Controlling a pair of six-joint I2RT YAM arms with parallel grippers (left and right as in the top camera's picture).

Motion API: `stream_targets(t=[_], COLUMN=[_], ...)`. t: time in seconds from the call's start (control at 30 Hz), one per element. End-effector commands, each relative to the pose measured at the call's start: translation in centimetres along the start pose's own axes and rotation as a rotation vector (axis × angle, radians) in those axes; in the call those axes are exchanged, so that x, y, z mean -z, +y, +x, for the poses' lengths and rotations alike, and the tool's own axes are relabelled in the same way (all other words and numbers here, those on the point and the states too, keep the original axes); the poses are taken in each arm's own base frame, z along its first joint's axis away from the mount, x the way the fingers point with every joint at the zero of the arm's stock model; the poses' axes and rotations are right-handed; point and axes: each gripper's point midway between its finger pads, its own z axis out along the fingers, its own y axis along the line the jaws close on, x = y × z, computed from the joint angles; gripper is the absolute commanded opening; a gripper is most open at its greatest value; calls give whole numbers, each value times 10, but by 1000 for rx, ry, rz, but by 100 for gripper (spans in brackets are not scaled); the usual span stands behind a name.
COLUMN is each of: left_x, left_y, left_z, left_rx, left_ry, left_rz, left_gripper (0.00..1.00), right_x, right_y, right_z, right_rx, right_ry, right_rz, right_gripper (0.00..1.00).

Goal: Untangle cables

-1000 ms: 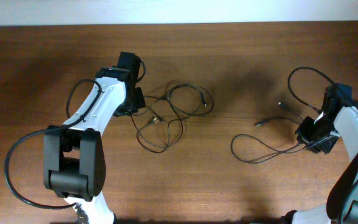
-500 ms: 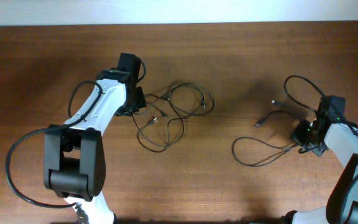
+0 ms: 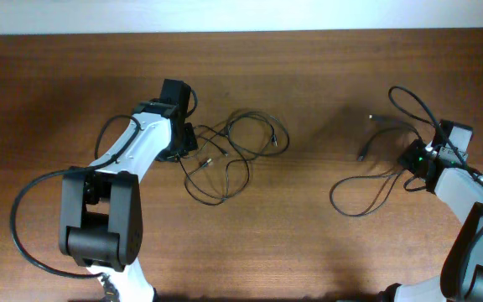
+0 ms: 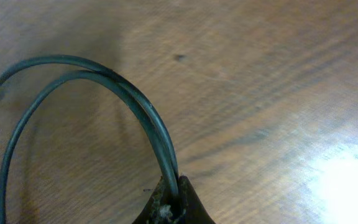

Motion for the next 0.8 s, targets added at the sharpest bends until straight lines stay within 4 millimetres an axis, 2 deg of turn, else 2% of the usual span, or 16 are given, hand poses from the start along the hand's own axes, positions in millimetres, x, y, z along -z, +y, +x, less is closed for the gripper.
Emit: stream_targets(t=[0.0, 0.17, 0.3, 0.33, 0.37, 0.4, 0.47, 0.53, 0.67, 0.77], left_x=[0, 0, 0, 0, 0, 0, 0, 0, 1, 1], left_y=[0, 0, 0, 0, 0, 0, -1, -1, -3, -13], left_z=[2, 3, 3, 3, 3, 3, 2, 2, -1, 2], left_rx=[8, 6, 4, 4, 5, 5, 5, 5, 7, 7], left_ry=[0, 4, 2, 3, 3, 2, 0, 0, -11, 8], left_rz=[0, -2, -1, -1, -1, -1, 0, 0, 14, 70], left_gripper=[5, 4, 6, 6, 6, 6, 6, 6, 7, 6], right_x=[-1, -1, 8, 12, 15, 17, 20, 22, 25, 28], right_y=[-34, -80, -97, -97, -89, -81, -70, -63, -15, 22], right_z=[-6, -14, -30, -36, -40, -41, -37, -22, 7, 29], right_rx=[-130, -353, -455, -437, -407, -403, -363, -346, -239, -138], right_ry=[-57, -66, -12, -1, 24, 48, 96, 158, 274, 331], right_rz=[179, 222, 149, 142, 108, 71, 22, 11, -85, -117], right_gripper=[4, 4, 4, 14, 58, 98, 98, 98, 99, 98])
